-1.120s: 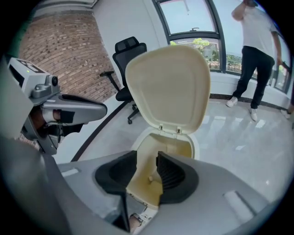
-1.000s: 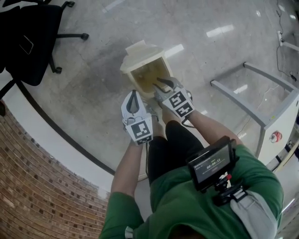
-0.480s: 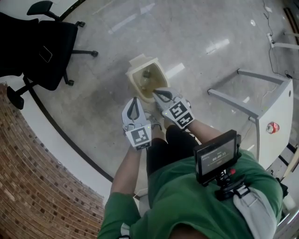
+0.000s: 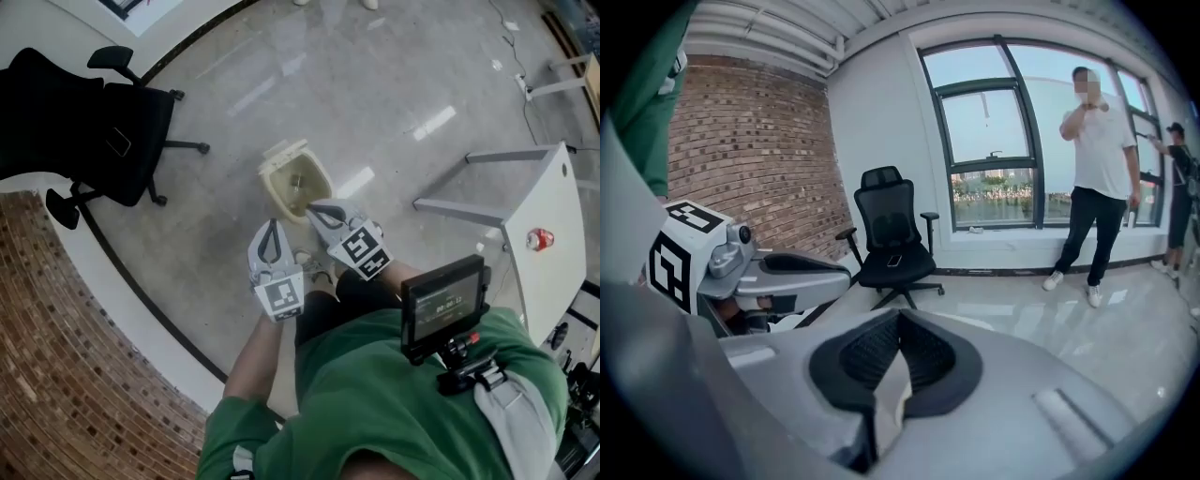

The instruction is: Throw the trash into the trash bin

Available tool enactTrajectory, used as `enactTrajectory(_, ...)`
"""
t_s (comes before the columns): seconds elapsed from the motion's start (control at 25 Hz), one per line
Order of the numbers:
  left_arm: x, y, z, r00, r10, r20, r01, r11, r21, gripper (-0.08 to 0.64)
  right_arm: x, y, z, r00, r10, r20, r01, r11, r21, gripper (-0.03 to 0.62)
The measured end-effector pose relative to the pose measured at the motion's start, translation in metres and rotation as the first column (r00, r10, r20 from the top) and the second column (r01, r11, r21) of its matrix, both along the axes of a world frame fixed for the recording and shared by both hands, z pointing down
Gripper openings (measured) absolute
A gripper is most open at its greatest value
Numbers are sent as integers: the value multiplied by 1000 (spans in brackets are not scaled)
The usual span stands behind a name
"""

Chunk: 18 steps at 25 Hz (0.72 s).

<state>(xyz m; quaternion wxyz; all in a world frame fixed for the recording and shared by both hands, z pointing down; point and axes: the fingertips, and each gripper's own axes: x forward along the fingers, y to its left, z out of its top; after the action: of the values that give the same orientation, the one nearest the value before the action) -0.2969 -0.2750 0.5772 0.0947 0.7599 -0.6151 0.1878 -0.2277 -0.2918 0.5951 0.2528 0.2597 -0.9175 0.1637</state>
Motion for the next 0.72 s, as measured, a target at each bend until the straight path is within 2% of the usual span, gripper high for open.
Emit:
enactTrajectory(0.44,22,52,-75,996,69,-61,-62,992,108,6,17,55,-86,996,51,77,-59,992,110,4)
enactTrajectory(0.72,28,74,-108,995,55,-88,-41,988,146,6,29,74,-129,994,35,101,-53,982,183,3)
